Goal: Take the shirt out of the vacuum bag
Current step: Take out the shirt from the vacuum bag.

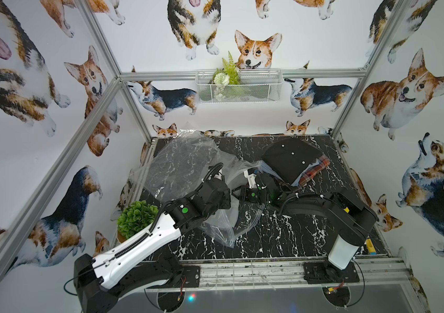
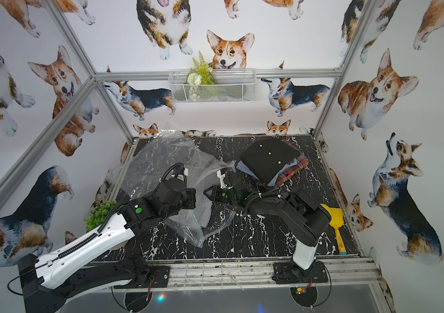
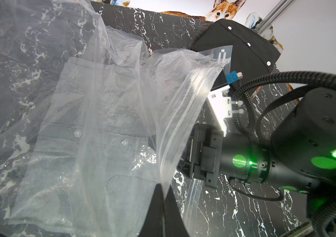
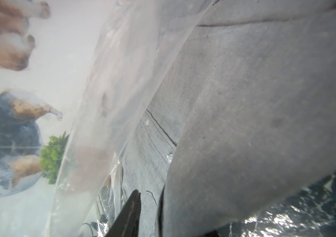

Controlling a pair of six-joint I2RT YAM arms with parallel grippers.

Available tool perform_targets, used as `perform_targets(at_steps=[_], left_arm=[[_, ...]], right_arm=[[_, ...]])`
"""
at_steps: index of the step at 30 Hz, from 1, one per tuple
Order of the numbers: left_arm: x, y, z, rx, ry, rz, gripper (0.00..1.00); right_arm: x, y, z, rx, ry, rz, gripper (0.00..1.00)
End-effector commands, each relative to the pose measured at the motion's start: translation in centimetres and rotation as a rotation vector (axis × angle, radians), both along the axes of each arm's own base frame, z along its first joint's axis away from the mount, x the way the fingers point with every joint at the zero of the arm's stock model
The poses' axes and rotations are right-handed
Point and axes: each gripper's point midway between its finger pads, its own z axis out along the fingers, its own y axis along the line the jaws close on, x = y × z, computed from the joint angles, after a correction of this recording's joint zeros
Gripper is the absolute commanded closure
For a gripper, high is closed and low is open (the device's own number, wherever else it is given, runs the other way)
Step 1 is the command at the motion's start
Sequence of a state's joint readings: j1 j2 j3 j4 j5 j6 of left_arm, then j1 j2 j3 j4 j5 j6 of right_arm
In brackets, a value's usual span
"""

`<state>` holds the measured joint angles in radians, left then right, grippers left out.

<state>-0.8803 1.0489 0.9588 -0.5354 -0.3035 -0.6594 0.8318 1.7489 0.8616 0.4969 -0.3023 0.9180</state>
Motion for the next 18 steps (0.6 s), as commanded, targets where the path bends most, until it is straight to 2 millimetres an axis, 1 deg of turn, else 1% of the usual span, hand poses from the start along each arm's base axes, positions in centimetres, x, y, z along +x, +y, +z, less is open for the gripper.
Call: perform_targets(at_steps=[1,7,12,14,16,18], left_arm=[[0.2,-0.2,0.6,-0.028,-0.013,0.004,1.0],[0.1,-0.1,0.5,-0.024,-0.011,0.004,1.0],[0.1,-0.4,0.3,-0.028,-0.003,-0.003,1.0],[0.1,-0.5,0.3,-0.025,0.001,-0.005,1.0],[0.1,-0.5,0.2,-0.022,0.002,-0.005,1.0],[0.1,-0.5,0.2,-0.023,0.002,-0.005,1.0]], right_arm=[[-0.2,0.4,1.7,0.024,-0.011,0.017,0.61],[-0.2,0.2,4.2,0.028,-0.047,0.023,0.6],[-0.4,0.6,5.3,0.045,-0.044,0.041,0.6],[-0.4,0.5,5.2,0.038,-0.051,0.043,0.6],[-0.6,0.5,4.6,0.019,-0.043,0.053,0.6],[-0.9,0.4,3.4,0.004,-0.022,0.066,0.6]])
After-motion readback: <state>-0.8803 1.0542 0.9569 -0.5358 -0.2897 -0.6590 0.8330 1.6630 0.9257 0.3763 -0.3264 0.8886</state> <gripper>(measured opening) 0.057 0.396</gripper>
